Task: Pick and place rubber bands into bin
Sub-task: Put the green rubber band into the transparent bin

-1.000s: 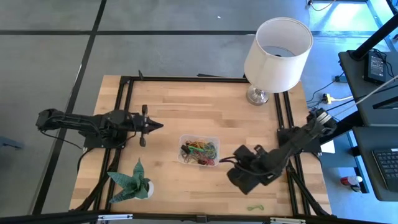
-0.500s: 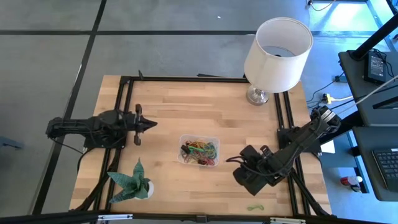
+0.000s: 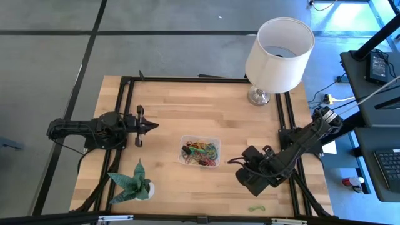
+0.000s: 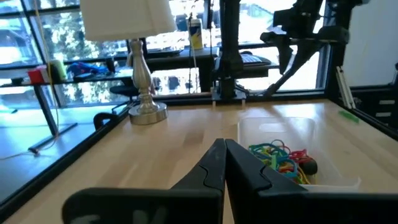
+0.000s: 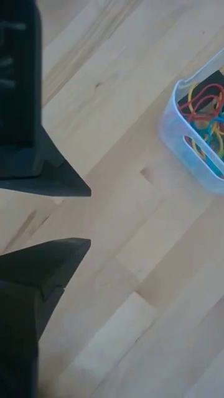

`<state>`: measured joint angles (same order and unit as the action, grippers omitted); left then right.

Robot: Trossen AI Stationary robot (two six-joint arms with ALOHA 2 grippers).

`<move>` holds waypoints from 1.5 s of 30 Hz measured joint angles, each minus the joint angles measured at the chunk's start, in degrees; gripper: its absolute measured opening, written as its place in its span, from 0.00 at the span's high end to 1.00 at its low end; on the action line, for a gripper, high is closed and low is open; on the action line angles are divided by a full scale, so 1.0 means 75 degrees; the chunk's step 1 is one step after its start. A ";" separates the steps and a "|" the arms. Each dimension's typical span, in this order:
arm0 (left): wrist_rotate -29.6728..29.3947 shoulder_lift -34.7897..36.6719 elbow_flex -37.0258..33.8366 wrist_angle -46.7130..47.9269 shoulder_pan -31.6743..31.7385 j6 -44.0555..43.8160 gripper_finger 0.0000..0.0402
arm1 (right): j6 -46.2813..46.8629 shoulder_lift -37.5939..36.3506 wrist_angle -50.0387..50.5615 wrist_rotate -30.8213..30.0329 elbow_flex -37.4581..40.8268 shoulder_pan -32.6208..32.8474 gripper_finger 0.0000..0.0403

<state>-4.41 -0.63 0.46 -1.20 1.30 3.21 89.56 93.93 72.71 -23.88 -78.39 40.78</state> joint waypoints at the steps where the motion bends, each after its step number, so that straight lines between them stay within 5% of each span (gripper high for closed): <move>1: 0.0055 0.0000 -0.0001 -0.0014 0.0000 0.0082 1.00 | -0.0003 0.0000 0.0000 0.0006 0.0000 0.0017 0.70; 15: 0.0153 -0.0008 -0.0001 0.0025 -0.0003 0.0474 1.00 | -0.0573 0.0000 -0.0313 0.0882 0.0000 0.0673 0.70; 22: 0.0147 -0.0010 -0.0001 0.0025 -0.0003 0.0474 1.00 | -0.2909 0.0175 -0.1327 0.1103 0.0000 0.1553 0.70; 27: 0.0143 -0.0013 -0.0001 0.0022 -0.0002 0.0474 1.00 | -0.3988 0.0758 -0.1815 0.1570 0.0000 0.2173 0.70; 45: 0.0138 -0.0013 -0.0001 0.0021 -0.0002 0.0474 1.00 | -0.4426 0.2847 -0.3396 0.1993 0.0008 0.3117 0.70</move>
<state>-3.38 -0.73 0.45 -1.04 1.29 6.76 56.36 115.28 47.24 -8.93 -78.33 64.16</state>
